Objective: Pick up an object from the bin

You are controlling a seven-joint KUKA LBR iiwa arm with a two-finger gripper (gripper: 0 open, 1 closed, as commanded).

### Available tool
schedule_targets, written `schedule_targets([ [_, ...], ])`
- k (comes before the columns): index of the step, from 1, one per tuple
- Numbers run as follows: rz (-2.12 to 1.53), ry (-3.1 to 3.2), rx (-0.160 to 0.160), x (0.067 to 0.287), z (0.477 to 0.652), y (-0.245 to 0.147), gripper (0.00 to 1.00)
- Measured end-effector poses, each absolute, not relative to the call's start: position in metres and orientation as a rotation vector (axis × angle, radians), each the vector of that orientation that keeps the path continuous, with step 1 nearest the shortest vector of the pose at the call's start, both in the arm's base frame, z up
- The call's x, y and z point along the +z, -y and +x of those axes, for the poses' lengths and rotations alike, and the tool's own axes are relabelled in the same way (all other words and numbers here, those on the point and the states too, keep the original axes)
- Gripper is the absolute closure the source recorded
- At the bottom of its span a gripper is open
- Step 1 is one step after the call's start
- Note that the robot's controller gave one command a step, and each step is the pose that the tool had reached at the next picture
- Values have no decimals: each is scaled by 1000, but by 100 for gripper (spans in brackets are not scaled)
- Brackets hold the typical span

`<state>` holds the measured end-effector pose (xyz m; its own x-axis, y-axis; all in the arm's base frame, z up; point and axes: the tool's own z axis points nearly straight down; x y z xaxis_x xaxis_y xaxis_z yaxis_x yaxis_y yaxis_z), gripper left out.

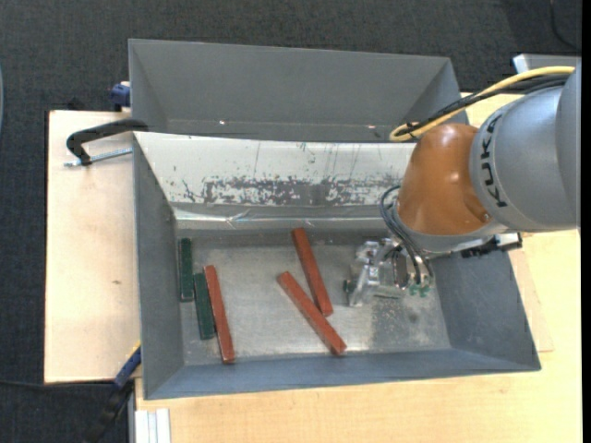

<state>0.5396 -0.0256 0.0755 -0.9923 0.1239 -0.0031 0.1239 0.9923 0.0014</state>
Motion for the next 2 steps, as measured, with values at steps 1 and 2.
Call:
schedule_targets([
  [1, 194, -3132, 1, 75, 540, 26, 100],
  [2, 138, -3129, 2, 226, 568, 11, 100],
])
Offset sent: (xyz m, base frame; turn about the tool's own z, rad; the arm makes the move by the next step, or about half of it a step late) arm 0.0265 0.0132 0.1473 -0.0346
